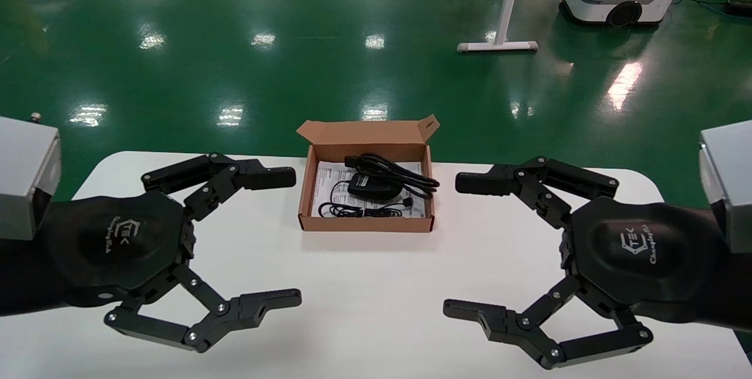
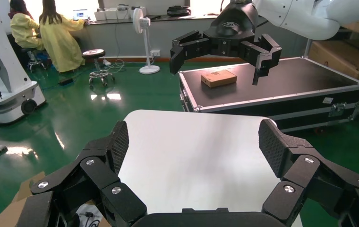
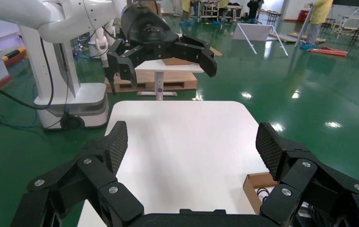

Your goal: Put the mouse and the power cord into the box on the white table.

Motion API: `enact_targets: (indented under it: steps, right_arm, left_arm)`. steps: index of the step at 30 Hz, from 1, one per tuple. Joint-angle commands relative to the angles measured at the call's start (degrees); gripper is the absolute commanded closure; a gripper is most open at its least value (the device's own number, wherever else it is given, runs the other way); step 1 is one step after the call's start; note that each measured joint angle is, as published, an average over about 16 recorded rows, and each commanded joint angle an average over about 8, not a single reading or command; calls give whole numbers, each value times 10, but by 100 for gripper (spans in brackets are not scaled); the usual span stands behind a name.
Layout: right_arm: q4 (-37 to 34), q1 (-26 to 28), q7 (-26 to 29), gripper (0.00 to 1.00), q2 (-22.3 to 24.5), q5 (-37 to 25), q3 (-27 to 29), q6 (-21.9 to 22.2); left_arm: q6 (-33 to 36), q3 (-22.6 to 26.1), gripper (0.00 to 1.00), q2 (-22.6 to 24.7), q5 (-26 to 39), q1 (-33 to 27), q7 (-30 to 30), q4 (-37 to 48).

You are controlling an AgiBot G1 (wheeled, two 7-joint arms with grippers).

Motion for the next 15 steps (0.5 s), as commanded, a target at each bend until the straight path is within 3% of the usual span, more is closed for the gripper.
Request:
enact_targets:
  steps: [1, 15]
  right_arm:
    - [0, 0, 0, 0, 0, 0, 0, 0]
    - [0, 0, 0, 0, 0, 0, 0, 0]
  left_arm:
    - [0, 0, 0, 0, 0, 0, 0, 0]
    - [0, 0, 0, 0, 0, 0, 0, 0]
